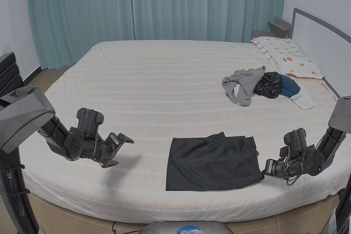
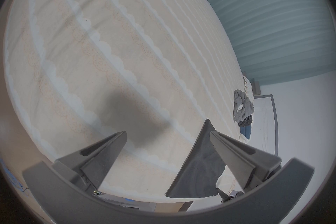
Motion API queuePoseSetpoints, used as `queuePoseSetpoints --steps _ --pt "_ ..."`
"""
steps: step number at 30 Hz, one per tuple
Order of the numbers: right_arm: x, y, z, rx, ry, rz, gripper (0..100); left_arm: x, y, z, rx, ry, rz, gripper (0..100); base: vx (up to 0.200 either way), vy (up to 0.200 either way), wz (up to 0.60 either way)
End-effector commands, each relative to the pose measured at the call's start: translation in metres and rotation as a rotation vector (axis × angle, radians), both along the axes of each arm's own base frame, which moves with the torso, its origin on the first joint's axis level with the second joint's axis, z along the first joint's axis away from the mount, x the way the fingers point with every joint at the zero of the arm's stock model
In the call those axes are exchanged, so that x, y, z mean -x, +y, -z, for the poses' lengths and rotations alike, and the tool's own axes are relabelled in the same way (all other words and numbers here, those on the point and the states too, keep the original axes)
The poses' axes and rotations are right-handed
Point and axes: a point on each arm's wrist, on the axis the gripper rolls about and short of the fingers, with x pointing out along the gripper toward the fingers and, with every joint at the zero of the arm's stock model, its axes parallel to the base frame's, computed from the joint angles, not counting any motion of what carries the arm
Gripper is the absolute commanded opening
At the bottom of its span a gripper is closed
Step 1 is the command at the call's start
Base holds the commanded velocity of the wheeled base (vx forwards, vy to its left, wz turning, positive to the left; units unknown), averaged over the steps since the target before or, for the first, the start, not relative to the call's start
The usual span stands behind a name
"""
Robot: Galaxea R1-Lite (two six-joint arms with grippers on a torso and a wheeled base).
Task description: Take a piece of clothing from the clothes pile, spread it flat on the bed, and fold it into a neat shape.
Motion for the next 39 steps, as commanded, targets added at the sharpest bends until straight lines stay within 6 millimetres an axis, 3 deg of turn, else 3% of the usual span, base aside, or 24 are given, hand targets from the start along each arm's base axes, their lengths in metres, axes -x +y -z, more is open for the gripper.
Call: queuePoseSetpoints --steps 1,4,5,15,25,26,39 --pt "0.003 -0.003 -0.003 0.002 -0.007 0.006 0 0.0 0.0 0.0 0.0 0.0 0.0 100 0.0 0.0 0.0" --pt "0.005 -0.004 -0.002 0.012 0.001 -0.005 0 0.0 -0.001 0.001 0.0 0.002 0.0 100 0.0 0.0 0.0" --pt "0.005 -0.004 -0.002 0.014 -0.002 -0.009 100 0.0 -0.001 0.001 0.0 0.002 0.0 100 0.0 0.0 0.0" --pt "0.003 0.001 -0.009 -0.037 -0.026 -0.034 100 0.001 -0.002 -0.002 0.007 0.0 -0.002 100 0.0 0.0 0.0" --pt "0.003 0.013 0.007 -0.035 0.033 -0.078 100 0.001 -0.003 -0.001 0.006 0.0 0.001 100 0.0 0.0 0.0" --pt "0.004 0.013 0.007 -0.034 0.033 -0.076 0 0.001 -0.003 -0.001 0.006 0.0 0.001 100 0.0 0.0 0.0" --pt "0.015 -0.002 0.003 0.03 0.031 -0.064 0 0.002 -0.008 -0.001 0.005 0.003 0.016 100 0.0 0.0 0.0"
